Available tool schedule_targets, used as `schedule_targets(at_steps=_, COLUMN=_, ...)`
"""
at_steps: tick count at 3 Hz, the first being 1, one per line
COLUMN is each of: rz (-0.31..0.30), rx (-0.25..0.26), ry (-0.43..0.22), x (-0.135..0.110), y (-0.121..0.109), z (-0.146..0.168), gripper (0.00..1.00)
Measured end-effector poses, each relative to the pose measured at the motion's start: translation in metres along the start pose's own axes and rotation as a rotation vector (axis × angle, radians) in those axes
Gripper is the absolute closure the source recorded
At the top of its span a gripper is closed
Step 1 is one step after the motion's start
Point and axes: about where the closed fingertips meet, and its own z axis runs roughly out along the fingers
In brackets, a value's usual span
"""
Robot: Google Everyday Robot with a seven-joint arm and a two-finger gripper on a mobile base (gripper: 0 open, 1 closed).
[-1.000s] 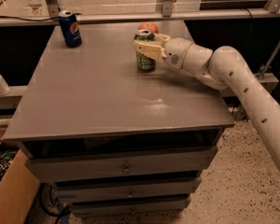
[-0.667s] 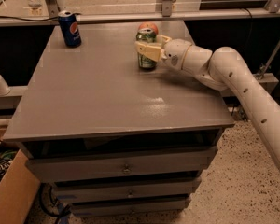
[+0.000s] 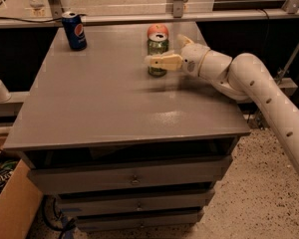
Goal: Place green can upright
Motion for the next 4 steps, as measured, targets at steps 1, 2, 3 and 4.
schedule_targets(at_steps=1, rz=-0.001, rx=0.001, ry=0.000, x=0.000, y=0.000, z=0.000, gripper=0.00)
schedule_targets(at_steps=2, rz=-0.062, rx=0.000, ry=0.043, x=-0.025, y=-0.009, z=-0.017, gripper=0.00)
schedule_targets(at_steps=3, rz=-0.146, rx=0.020, ry=0.101, x=-0.062, y=-0.019, z=-0.056, gripper=0.00)
schedule_targets(at_steps=4, rz=-0.188, rx=0.075, ry=0.098, x=-0.090, y=-0.021, z=-0.095, gripper=0.00)
